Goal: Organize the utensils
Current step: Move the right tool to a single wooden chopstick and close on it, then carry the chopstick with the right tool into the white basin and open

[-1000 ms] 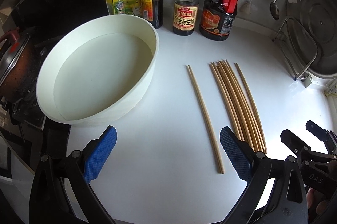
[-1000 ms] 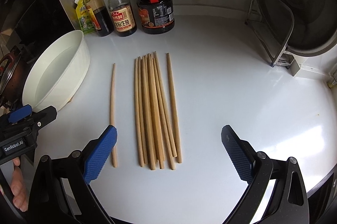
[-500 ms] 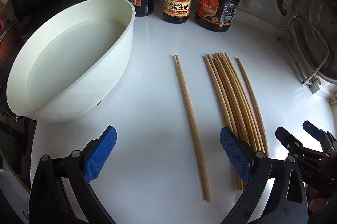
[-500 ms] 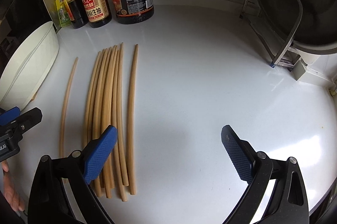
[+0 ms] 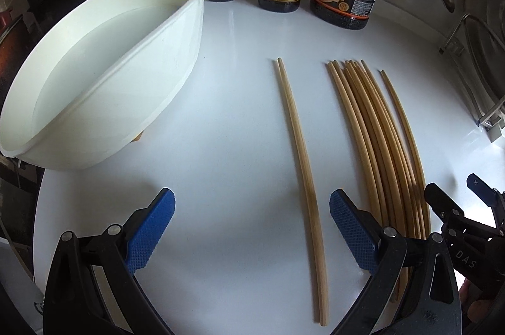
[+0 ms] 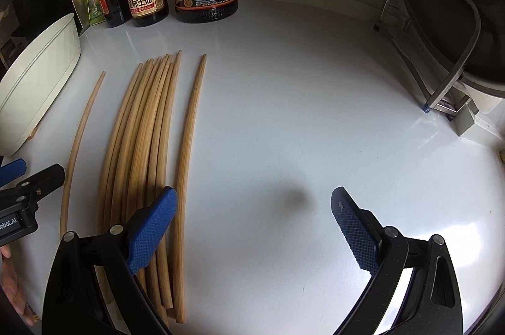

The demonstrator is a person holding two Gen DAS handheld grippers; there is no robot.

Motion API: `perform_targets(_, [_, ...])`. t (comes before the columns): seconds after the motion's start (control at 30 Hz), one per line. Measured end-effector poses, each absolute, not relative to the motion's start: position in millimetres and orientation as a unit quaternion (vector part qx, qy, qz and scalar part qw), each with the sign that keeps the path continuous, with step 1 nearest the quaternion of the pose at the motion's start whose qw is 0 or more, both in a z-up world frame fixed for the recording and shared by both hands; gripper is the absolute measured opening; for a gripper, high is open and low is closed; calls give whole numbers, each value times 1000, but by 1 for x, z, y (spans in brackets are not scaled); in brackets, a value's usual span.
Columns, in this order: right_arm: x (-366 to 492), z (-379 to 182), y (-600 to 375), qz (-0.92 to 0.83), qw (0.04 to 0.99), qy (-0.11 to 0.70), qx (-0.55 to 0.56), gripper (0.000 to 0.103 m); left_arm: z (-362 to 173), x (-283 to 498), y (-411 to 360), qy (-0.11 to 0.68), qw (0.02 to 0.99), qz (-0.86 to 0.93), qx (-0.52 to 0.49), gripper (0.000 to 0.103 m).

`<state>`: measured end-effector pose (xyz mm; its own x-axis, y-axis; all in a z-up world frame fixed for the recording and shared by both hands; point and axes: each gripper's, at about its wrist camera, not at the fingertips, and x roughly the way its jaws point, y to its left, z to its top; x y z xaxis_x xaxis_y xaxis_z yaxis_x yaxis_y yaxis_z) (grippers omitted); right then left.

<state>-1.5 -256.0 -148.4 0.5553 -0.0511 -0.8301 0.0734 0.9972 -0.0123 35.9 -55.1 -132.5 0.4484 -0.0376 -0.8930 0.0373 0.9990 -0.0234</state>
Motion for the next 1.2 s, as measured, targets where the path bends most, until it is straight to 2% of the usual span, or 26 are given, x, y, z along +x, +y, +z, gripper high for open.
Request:
perform_targets(0.33, [1,-153,-249,-21,886,463,-12,92,-143,39,-59,530,848,-12,9,97])
perform_targets(0.43, [-1,-152,-249,-15,890,456,-15,84,-143,39,-61,527,850,-13,12,97])
perform_targets(0.53, [-1,-151,-247,0,891,453,-12,69,-143,40,-65,523,852,-15,22,95])
perform_targets(0.63, [0,-150,-242,14,890,455,-15,54,-139,39,-73,516,856,-29,29,79])
perform_targets(0.7, [1,-149,-238,27,889,456,-17,39,-137,39,-78,513,857,-39,34,63])
perform_targets(0.73, [1,-149,-235,34,889,457,-19,36,-136,39,-80,512,857,-42,37,58])
perform_targets(0.8, [2,-148,-230,43,888,458,-30,22,-134,39,-84,510,858,-51,38,42])
perform_targets(0.83, [1,-147,-228,48,887,457,-33,18,-133,38,-86,510,857,-59,37,32])
perform_targets(0.87, [2,-147,-226,51,887,457,-37,8,-133,38,-87,509,857,-63,42,22])
perform_targets(0.9, [2,-147,-225,50,886,458,-42,7,-133,37,-89,509,857,-67,47,11])
perform_targets(0.97, [1,-146,-224,52,885,461,-42,7,-132,35,-90,512,855,-72,51,7])
perform_targets(1.2, [0,-142,-238,53,877,477,19,6,-124,34,-90,520,847,-94,53,7])
